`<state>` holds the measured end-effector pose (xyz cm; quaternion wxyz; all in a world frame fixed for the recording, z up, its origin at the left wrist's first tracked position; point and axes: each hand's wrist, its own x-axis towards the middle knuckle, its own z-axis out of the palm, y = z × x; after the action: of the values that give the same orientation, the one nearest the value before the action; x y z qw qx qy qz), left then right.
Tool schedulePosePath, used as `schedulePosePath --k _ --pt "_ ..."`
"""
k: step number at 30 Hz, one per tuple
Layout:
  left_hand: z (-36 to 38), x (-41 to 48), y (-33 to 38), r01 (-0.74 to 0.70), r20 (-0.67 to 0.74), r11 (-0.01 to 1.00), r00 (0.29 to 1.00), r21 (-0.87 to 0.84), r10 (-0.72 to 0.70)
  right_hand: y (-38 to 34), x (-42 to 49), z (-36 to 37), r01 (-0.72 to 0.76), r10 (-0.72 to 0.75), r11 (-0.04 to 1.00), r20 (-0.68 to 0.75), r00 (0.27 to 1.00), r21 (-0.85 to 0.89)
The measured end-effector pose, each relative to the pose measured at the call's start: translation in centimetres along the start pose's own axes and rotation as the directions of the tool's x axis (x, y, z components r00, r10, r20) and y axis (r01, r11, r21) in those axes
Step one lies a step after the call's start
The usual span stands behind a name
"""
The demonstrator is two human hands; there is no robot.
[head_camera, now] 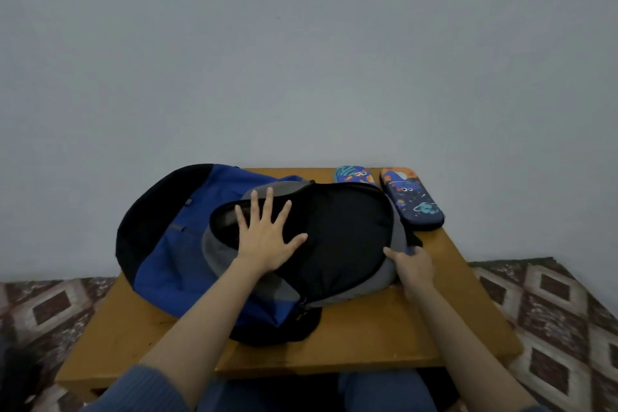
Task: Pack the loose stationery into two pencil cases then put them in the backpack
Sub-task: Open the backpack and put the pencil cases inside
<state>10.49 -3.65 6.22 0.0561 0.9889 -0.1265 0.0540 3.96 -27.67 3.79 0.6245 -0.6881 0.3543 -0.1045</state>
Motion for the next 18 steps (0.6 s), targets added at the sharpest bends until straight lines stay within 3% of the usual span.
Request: schedulePosePath --k 2,4,8,12,18 --pt "1.2 0.2 -0.6 0.085 0.131 0.996 0.987 0.04 -0.09 0.0 0.4 -0.3 0.166 -0.193 0.968 -0.132 0.972 -0.19" --pt "2.2 0.0 -1.1 0.153 0.209 0.988 0.966 0.0 -0.15 -0.5 0.5 -0.6 0.276 -0.337 0.923 -0.216 0.917 -0.268" --pt "4.0 -0.1 -1.6 0.199 0.244 0.977 0.954 -0.078 -0.175 -1.5 3.0 -1.7 0.323 -0.509 0.813 -0.319 0.8 -0.485" --pt "5.0 0.2 -1.3 0.214 0.231 0.971 0.955 -0.109 -0.184 -2.1 6.4 -2.3 0.291 -0.505 0.786 -0.295 0.811 -0.545" --pt "5.3 0.5 -1.4 0.226 0.24 0.967 0.951 -0.119 -0.192 -3.2 10.0 -1.7 0.15 -0.333 0.644 -0.098 0.938 -0.75"
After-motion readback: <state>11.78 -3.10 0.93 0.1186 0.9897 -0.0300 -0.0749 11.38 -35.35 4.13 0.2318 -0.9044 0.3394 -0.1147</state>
